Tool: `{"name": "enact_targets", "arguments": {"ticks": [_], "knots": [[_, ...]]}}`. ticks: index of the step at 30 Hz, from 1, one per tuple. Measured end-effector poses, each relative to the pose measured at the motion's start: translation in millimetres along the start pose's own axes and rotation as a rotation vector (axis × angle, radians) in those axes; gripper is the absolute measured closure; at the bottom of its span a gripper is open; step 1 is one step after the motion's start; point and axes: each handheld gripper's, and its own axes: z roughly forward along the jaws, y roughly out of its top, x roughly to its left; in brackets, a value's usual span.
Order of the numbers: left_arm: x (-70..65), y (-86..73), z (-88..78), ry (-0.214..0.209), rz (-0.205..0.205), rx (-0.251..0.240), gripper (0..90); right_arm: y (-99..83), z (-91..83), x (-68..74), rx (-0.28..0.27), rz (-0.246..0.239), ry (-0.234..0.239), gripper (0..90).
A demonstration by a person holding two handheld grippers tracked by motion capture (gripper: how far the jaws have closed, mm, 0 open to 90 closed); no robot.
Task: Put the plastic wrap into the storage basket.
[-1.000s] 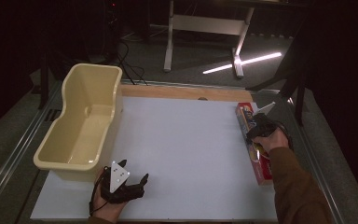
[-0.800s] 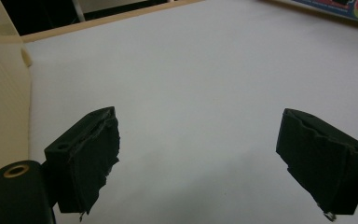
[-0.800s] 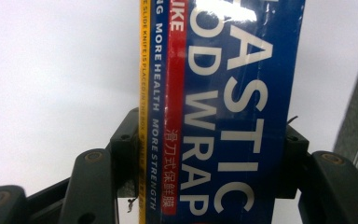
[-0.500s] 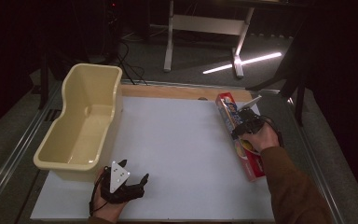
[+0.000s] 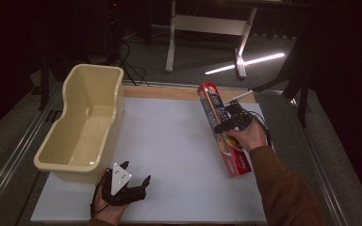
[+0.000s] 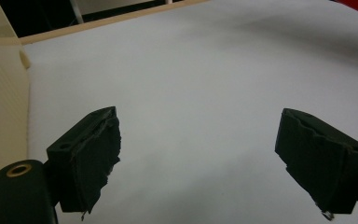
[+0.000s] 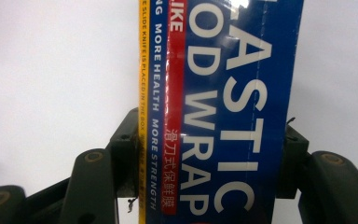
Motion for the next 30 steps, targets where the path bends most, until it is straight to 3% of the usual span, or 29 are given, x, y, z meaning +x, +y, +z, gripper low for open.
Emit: {"name": "enact_targets", "arguments": {"ticks": [4, 7, 22, 24, 30], "knots": [[0.2, 0.0, -0.3, -0.001, 0.000, -0.001, 14.0, 3.5, -0.9, 10.9, -0.027, 0.001, 0.041, 42.2], [-0.3, 0.1, -0.4, -0.002, -0.002, -0.004, 14.0, 8.5, -3.1, 27.4, -0.069, -0.015, 0.069, 42.3], [-2.5, 0.2, -0.1, -0.010, 0.009, -0.004, 14.0, 27.2, -11.2, 74.3, -0.171, -0.104, 0.116, 42.3], [-3.1, 0.1, 0.5, -0.010, 0.008, -0.003, 14.0, 35.8, -12.9, 90.1, -0.191, -0.117, 0.140, 42.2], [-4.4, -0.1, 0.2, -0.017, 0.015, -0.001, 14.0, 47.4, -14.3, 108.3, -0.215, -0.121, 0.191, 42.3]]}}
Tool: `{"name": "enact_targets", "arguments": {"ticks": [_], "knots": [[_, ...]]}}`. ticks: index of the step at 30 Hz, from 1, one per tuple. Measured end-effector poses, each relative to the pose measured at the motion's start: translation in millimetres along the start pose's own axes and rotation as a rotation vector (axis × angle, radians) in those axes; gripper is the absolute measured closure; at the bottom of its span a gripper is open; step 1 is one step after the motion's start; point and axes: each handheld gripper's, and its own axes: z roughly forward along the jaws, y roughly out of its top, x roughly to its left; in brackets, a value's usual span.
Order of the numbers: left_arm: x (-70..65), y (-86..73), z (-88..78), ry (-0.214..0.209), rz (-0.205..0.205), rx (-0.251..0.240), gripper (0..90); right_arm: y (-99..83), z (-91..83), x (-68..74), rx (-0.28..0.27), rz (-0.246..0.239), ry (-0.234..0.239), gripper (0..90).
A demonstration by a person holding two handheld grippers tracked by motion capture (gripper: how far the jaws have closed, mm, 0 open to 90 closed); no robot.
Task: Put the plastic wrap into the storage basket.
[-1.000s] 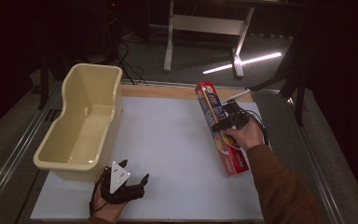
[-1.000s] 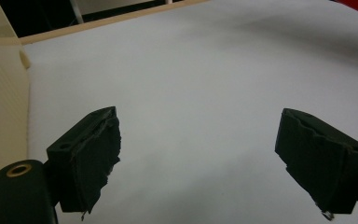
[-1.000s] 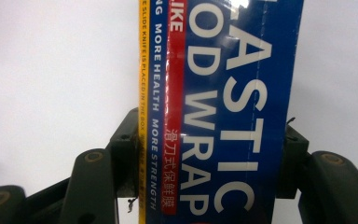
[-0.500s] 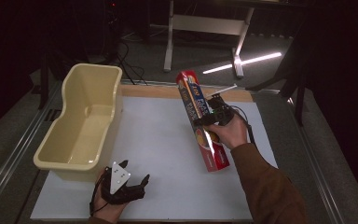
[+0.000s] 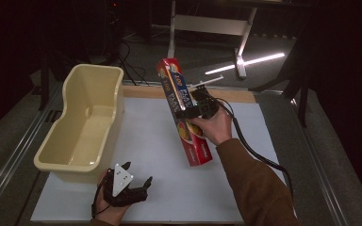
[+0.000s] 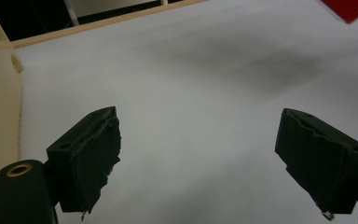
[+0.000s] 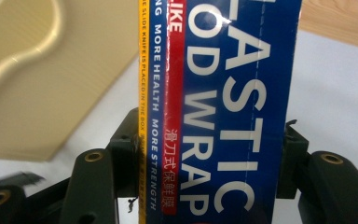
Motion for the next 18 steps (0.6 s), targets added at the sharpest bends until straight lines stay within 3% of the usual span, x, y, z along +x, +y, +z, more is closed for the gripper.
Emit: {"name": "enact_targets", "arguments": {"ticks": [9, 12, 18], "knots": [[-4.6, -0.8, 1.2, 0.002, 0.021, -0.002, 14.0, 20.9, 11.0, 13.6, -0.051, 0.081, 0.092, 42.3], [-5.2, -0.9, 1.1, 0.002, 0.020, -0.004, 14.0, 26.3, 16.5, 21.6, -0.044, 0.062, 0.075, 42.4], [-4.5, -0.3, -0.6, 0.007, 0.018, -0.013, 14.0, 35.7, 24.8, 32.9, -0.060, 0.068, 0.102, 42.3]]}}
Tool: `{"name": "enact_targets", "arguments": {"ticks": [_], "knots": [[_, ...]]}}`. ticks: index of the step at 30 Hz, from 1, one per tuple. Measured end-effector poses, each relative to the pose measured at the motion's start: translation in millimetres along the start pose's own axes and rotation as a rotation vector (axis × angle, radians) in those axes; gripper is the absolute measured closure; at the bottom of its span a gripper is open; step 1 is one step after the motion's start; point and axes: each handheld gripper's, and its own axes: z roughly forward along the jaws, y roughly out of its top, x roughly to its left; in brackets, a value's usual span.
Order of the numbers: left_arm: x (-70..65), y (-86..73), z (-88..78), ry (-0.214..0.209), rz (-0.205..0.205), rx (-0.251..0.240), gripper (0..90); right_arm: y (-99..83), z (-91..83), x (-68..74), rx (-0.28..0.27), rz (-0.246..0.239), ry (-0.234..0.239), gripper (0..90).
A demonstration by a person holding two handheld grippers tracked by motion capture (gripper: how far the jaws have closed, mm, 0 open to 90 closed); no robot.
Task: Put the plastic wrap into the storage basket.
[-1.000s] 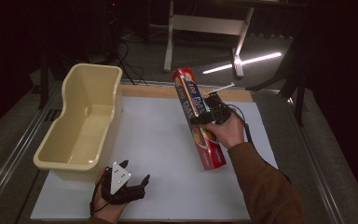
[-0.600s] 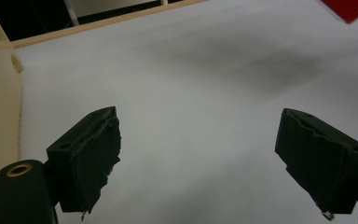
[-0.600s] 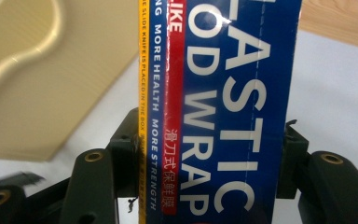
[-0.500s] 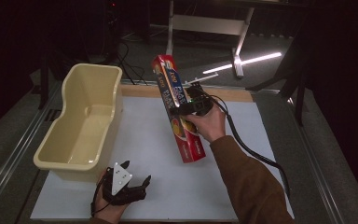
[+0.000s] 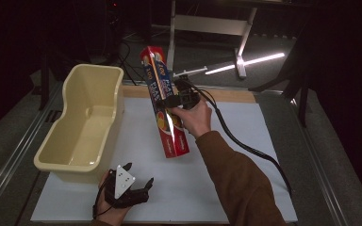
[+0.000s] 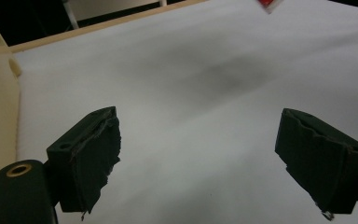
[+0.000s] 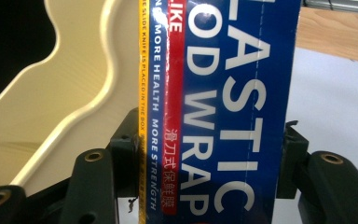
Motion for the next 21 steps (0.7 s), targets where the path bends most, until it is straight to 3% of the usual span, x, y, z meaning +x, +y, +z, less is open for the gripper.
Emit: {"name": "enact_targets", "arguments": {"ticks": [1, 8, 11, 16, 19, 21], "knots": [[0.3, 0.2, -0.6, 0.001, -0.001, -0.002, 14.0, 1.1, 3.1, 3.0, 0.001, -0.002, 0.024, 42.3], [0.6, 0.6, -2.1, 0.008, 0.001, -0.010, 14.0, 8.1, 12.6, 11.2, -0.007, 0.014, 0.047, 42.3], [0.1, 0.7, -2.3, 0.008, 0.003, -0.011, 14.0, 12.3, 15.8, 12.4, -0.022, 0.066, 0.091, 42.3], [0.2, 0.8, -2.8, 0.008, 0.008, -0.015, 14.0, 18.5, 20.4, 17.4, -0.043, 0.110, 0.115, 42.3], [0.0, 1.1, -3.2, 0.009, 0.006, -0.019, 14.0, 22.3, 23.3, 19.3, -0.061, 0.167, 0.178, 42.3], [-0.1, 1.2, -3.3, 0.008, 0.007, -0.019, 14.0, 23.1, 24.1, 20.0, -0.064, 0.181, 0.189, 42.3]]}}
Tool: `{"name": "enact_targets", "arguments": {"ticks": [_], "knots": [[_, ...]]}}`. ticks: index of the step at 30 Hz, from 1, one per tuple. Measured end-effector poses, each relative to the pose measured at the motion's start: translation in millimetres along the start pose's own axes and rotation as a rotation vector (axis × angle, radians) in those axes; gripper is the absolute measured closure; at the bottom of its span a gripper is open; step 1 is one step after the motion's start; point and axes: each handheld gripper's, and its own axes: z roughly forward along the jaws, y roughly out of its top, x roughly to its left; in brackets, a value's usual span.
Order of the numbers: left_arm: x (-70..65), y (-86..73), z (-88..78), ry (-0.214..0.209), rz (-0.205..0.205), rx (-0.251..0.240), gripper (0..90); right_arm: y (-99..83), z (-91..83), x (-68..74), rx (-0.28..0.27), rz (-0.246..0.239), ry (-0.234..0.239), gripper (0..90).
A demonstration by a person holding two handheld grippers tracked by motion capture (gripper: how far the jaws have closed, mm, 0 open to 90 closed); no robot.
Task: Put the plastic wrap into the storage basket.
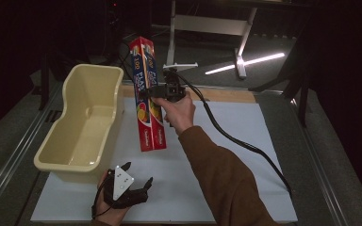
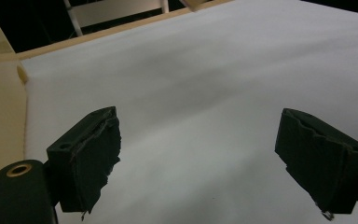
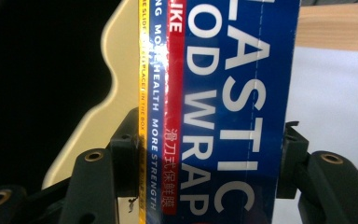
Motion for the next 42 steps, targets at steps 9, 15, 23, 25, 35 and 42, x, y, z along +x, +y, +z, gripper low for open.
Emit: {"name": "enact_targets", "arguments": {"ticks": [9, 15, 23, 25, 35, 42], "knots": [[-1.7, 0.5, -2.9, 0.006, 0.018, -0.009, 14.1, 2.1, 18.1, 15.4, -0.006, 0.082, 0.117, 42.3], [-2.9, 0.2, -4.1, 0.007, 0.025, -0.016, 14.1, 0.5, 33.0, 23.8, 0.013, 0.128, 0.165, 42.3], [-5.3, 1.2, -8.3, 0.019, 0.037, -0.033, 14.3, -3.4, 53.8, 23.4, 0.039, 0.239, 0.239, 42.3], [-5.4, 1.1, -8.5, 0.018, 0.037, -0.032, 14.3, -3.4, 53.8, 23.4, 0.039, 0.239, 0.239, 42.3], [-6.5, 0.8, -12.5, 0.021, 0.035, -0.044, 14.3, -12.4, 76.0, 25.2, 0.017, 0.371, 0.292, 42.2], [-5.8, 0.5, -16.7, 0.025, 0.029, -0.056, 14.3, -17.0, 86.0, 28.2, -0.008, 0.418, 0.311, 42.1]]}}
